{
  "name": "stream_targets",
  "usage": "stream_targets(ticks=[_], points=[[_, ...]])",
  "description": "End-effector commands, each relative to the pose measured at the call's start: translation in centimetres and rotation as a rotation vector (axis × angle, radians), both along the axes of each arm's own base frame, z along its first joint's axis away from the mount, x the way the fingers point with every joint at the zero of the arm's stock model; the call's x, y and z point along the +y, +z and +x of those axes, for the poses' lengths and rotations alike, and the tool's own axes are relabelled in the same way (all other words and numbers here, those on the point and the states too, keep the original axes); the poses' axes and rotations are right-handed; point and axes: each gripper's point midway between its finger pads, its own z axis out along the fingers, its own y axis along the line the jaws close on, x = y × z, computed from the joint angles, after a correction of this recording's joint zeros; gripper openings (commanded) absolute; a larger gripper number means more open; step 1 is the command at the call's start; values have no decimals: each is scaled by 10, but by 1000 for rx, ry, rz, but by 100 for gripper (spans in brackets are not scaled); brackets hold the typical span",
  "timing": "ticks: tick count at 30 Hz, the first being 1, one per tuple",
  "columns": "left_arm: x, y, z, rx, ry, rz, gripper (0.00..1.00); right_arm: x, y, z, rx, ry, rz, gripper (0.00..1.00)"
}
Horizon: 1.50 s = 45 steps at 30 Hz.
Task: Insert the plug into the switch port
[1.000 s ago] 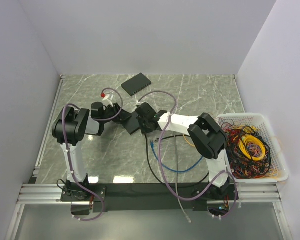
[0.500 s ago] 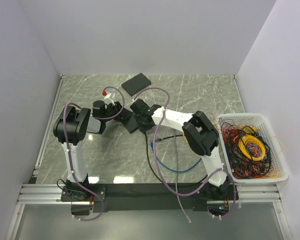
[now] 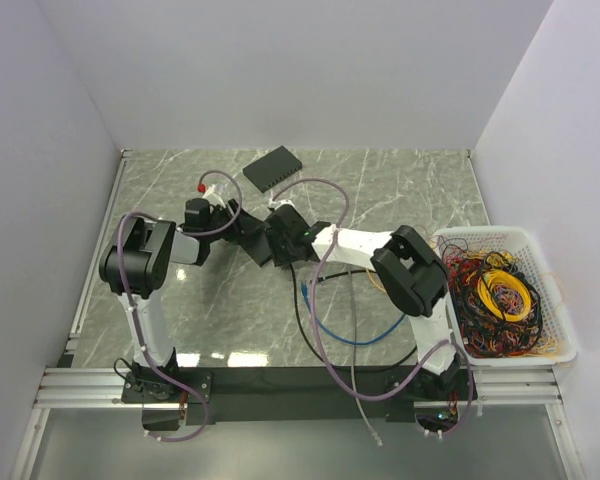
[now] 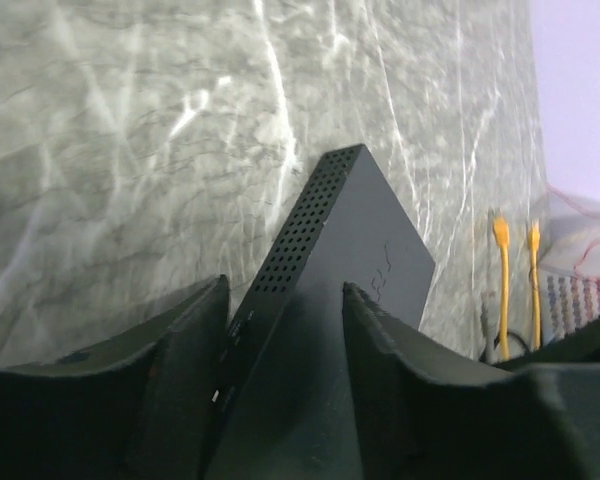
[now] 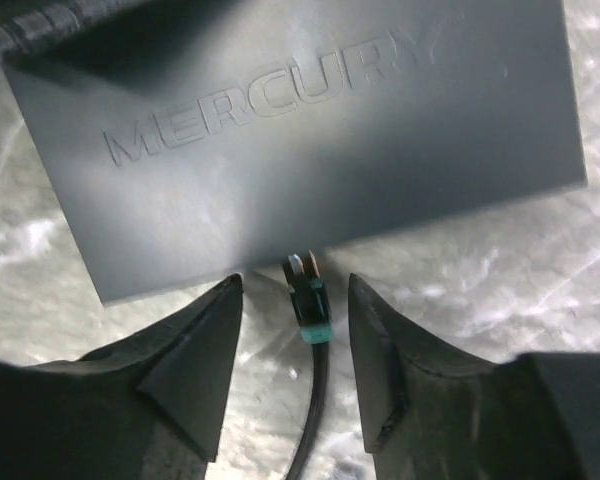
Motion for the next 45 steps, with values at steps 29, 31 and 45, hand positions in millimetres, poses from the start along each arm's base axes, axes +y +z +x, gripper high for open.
stream_targets(ticks=[29, 31, 45], points=[[89, 83, -27, -215, 440, -17, 88, -55, 9, -99, 8, -85, -9, 43], [89, 83, -27, -217, 439, -13, 86, -55, 4, -101, 12, -87, -25, 42], [87, 87, -34, -244, 405, -10, 83, -62, -24, -115, 64, -101, -54, 6]])
